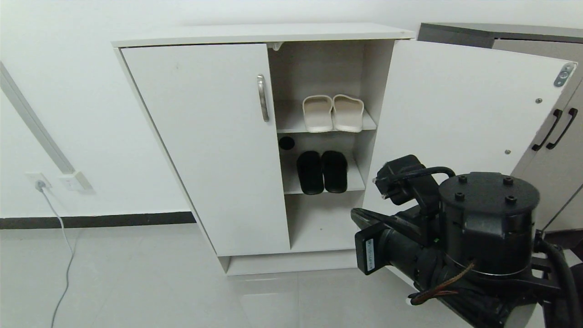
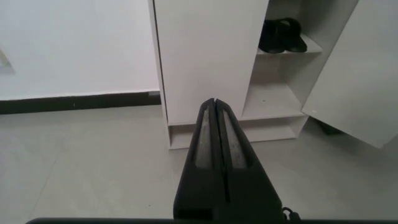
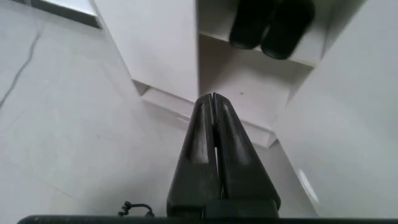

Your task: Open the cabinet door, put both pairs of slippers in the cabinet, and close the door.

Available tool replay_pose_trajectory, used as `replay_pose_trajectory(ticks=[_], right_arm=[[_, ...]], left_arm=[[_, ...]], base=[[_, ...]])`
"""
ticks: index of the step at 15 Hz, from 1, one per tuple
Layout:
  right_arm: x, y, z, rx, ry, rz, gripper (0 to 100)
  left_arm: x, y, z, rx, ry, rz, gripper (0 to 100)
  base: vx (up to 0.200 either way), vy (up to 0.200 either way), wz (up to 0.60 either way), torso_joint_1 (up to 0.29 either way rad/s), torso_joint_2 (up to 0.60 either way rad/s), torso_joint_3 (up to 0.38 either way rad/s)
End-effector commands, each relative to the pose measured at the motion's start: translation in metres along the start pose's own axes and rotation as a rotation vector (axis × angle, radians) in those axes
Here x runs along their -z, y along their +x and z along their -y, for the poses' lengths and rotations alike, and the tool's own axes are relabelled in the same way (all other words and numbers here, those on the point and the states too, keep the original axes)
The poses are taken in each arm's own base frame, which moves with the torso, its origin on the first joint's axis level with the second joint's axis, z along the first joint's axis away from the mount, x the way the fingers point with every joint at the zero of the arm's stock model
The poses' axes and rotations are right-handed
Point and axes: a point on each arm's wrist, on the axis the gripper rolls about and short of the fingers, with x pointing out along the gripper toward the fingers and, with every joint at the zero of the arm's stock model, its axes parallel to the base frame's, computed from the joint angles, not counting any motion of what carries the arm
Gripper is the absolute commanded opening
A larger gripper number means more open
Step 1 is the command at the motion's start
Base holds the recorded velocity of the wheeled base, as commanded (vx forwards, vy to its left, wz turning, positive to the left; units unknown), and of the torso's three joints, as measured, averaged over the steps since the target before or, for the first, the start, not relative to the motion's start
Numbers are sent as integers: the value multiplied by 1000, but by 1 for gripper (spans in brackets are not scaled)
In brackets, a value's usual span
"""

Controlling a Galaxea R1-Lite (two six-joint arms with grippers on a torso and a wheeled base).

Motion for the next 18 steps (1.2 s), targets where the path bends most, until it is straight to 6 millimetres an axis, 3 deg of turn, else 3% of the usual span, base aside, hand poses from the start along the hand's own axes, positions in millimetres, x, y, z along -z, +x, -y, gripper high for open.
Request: replay_pose_trajectory(ticks=[1,11,18], right_arm=[[3,1,-1,0,-5,-8,0],[5,1,0,-1,-11,-16,0],[4,0,0,-1,-10,-12,0]], left_arm=[[0,0,0,0,0,0,0],[0,0,0,1,0,0,0],[0,0,0,0,0,0,0]], base=[[0,0,0,0,0,0],[0,0,0,0,0,0],[0,0,0,20,-358,-341]])
